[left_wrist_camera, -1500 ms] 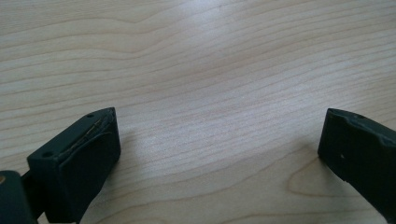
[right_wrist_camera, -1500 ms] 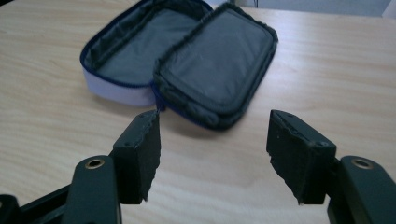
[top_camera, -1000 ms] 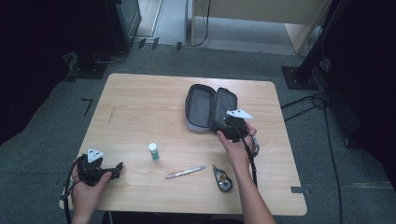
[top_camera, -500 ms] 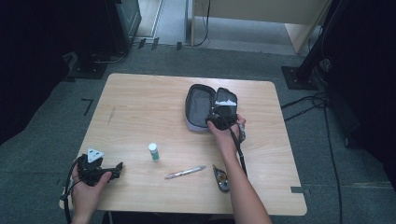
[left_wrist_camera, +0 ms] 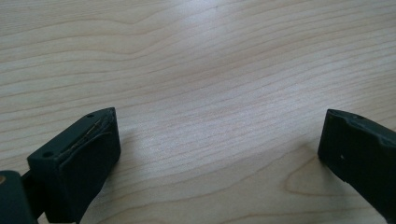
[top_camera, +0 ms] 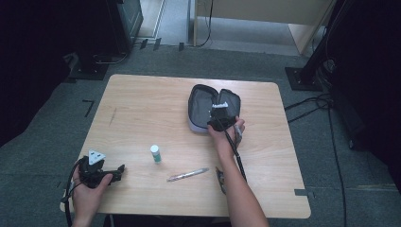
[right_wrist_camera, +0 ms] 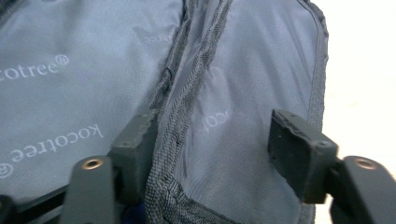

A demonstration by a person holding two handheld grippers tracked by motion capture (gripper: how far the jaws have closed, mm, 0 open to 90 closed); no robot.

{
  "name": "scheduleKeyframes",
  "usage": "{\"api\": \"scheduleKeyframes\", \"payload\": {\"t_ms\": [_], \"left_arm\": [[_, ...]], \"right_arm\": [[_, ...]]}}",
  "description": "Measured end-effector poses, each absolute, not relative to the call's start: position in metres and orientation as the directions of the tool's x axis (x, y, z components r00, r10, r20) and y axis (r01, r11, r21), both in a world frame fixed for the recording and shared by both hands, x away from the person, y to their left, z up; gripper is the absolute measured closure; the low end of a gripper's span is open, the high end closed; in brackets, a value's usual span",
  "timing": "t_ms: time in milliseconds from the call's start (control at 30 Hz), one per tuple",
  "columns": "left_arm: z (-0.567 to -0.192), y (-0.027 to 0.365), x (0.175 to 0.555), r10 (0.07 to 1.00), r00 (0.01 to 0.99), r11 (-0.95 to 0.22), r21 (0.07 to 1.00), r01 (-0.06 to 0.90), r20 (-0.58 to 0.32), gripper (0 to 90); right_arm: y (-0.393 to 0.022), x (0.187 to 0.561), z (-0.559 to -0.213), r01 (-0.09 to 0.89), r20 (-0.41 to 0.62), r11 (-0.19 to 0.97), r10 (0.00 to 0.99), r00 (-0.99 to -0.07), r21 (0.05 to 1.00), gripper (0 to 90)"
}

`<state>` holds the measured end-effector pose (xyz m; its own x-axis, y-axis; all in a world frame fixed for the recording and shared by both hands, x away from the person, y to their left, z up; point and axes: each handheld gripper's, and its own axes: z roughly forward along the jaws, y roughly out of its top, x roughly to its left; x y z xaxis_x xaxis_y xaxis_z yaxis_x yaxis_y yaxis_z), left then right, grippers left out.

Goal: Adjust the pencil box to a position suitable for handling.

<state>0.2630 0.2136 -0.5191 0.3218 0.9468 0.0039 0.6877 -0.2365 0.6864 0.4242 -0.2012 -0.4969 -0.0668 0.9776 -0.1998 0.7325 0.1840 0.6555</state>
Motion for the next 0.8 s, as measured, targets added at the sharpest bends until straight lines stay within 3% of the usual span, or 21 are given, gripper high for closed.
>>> {"api": "scheduleKeyframes", "payload": {"t_ms": [100,167,267,500,800], "left_arm": [[-0.518,0.216,0.263,0.947,0.322,-0.226,0.688,0.69,-0.012,0.0],[-0.518,0.217,0.263,0.948,0.318,-0.213,0.692,0.69,-0.025,0.0],[-0.518,0.218,0.263,0.949,0.314,-0.202,0.697,0.689,-0.036,0.0],[-0.518,0.22,0.264,0.949,0.311,-0.191,0.696,0.692,-0.049,0.0],[-0.509,0.229,0.269,0.941,0.315,-0.139,0.704,0.696,-0.125,0.0]], "right_arm": [[-0.196,0.422,-0.498,0.716,-0.27,0.239,0.96,-0.073,0.656,53.8],[-0.196,0.421,-0.496,0.697,-0.306,0.265,0.949,-0.069,0.666,67.2],[-0.196,0.419,-0.492,0.666,-0.384,0.346,0.918,-0.096,0.661,76.4],[-0.202,0.413,-0.483,0.592,-0.443,0.444,0.882,-0.159,0.673,80.4],[-0.209,0.404,-0.468,0.491,-0.43,0.519,0.855,-0.29,0.7,81.2]]}}
